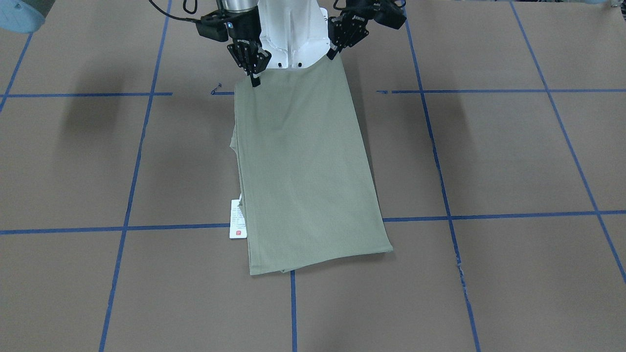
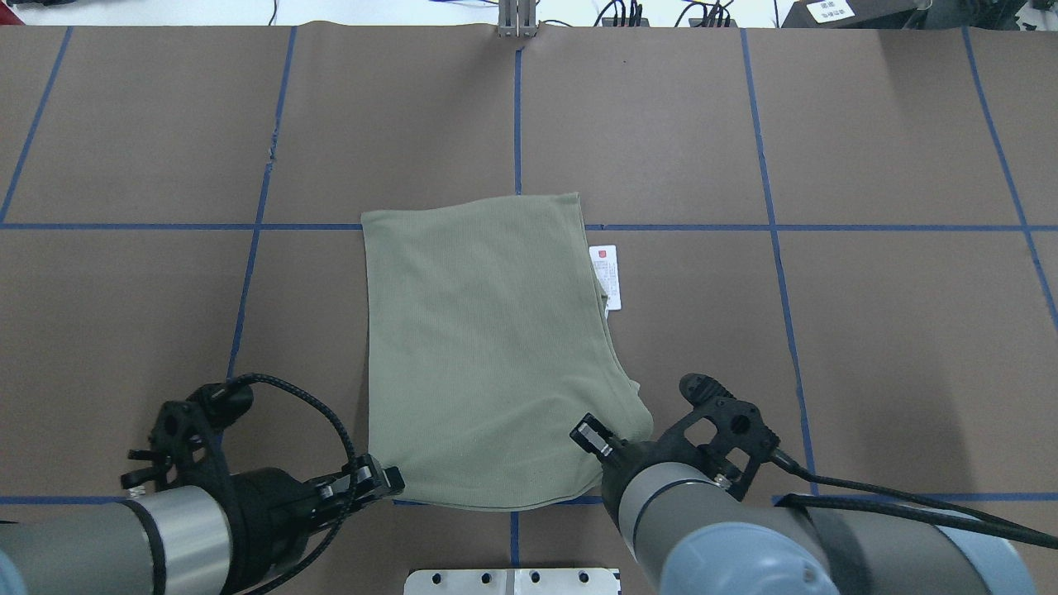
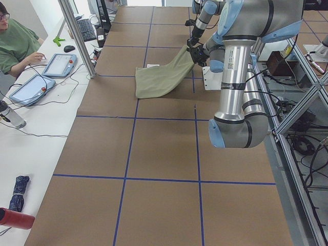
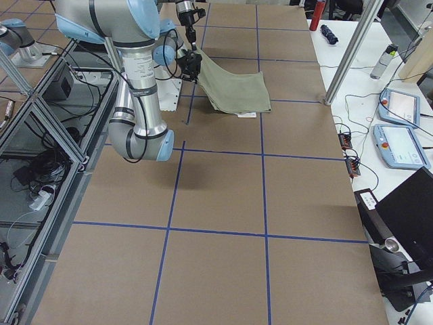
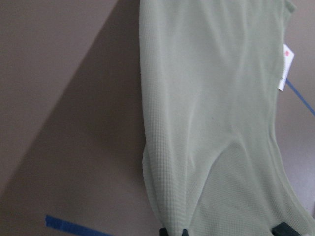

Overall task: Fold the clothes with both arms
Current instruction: 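Grasp the near edge of the olive shirt with both grippers, then lift the near edge with both grippers and fold it away from the robot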

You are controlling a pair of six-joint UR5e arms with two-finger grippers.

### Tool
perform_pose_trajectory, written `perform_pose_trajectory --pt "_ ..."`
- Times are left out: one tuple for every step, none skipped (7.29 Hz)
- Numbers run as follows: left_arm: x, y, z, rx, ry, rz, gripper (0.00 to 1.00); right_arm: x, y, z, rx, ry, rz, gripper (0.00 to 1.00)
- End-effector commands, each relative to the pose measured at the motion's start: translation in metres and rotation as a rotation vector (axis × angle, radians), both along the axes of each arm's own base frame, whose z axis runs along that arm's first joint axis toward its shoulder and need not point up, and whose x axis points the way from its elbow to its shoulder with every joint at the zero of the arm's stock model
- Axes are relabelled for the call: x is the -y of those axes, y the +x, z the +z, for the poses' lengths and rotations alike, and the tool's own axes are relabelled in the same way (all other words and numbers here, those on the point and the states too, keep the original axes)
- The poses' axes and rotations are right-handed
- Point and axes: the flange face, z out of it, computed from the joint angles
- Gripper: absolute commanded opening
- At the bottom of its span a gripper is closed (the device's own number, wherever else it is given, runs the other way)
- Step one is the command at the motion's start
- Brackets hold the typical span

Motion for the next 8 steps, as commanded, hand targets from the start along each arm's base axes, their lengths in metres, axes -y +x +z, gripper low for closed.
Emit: perform_pose_trajectory --pt "-0.001 -0.011 -0.004 0.031 -0.006 0.017 0.00 -0.008 0.008 -0.012 -0.025 -0.001 -0.025 0.00" --pt "0.006 0.003 0.004 0.065 0.012 0.011 0.00 0.012 -0.011 -0.012 -0.059 0.007 0.010 0.00" --pt "0.022 0.033 0.011 0.117 0.068 -0.008 0.00 0.036 -0.036 -0.014 -0.059 0.025 0.037 0.00" --pt "0.052 0.062 0.015 0.167 0.098 -0.047 0.00 0.070 -0.062 -0.001 -0.055 0.050 0.067 0.00" --pt "0.084 0.079 0.023 0.227 0.146 -0.076 0.00 0.104 -0.083 0.016 -0.066 0.088 0.079 0.00" --pt "0.109 0.080 0.036 0.274 0.165 -0.109 0.00 0.126 -0.088 0.026 -0.083 0.097 0.081 0.00" --pt "0.130 0.084 0.051 0.326 0.176 -0.130 0.00 0.143 -0.097 0.024 -0.103 0.096 0.088 0.00" --pt "0.153 0.095 0.062 0.373 0.186 -0.146 0.00 0.160 -0.109 0.025 -0.128 0.084 0.091 0.00"
